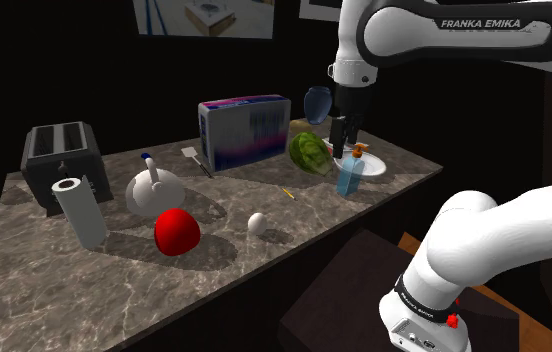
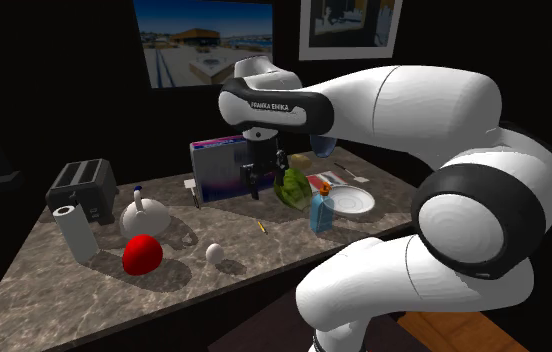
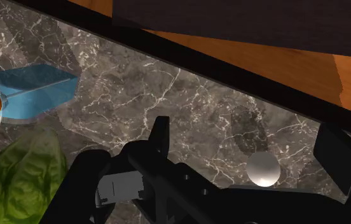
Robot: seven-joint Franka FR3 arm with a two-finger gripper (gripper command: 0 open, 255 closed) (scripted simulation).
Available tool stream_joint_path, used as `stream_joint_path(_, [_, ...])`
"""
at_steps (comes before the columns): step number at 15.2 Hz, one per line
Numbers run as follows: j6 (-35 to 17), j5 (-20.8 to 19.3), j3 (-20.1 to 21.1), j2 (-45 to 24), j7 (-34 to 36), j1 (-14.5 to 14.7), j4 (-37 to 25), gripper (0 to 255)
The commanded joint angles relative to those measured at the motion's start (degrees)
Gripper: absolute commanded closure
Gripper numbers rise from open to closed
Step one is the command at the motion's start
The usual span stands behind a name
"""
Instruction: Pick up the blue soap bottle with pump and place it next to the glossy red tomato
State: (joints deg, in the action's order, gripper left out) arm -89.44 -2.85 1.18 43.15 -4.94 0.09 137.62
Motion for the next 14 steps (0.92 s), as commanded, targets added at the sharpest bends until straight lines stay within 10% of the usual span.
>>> stream_joint_path(1, [0.00, 0.00, 0.00, 0.00, 0.00, 0.00, 0.00, 0])
stream_joint_path(14, [-15.09, -8.61, -18.87, -5.84, -19.85, -5.35, 2.75, 0])
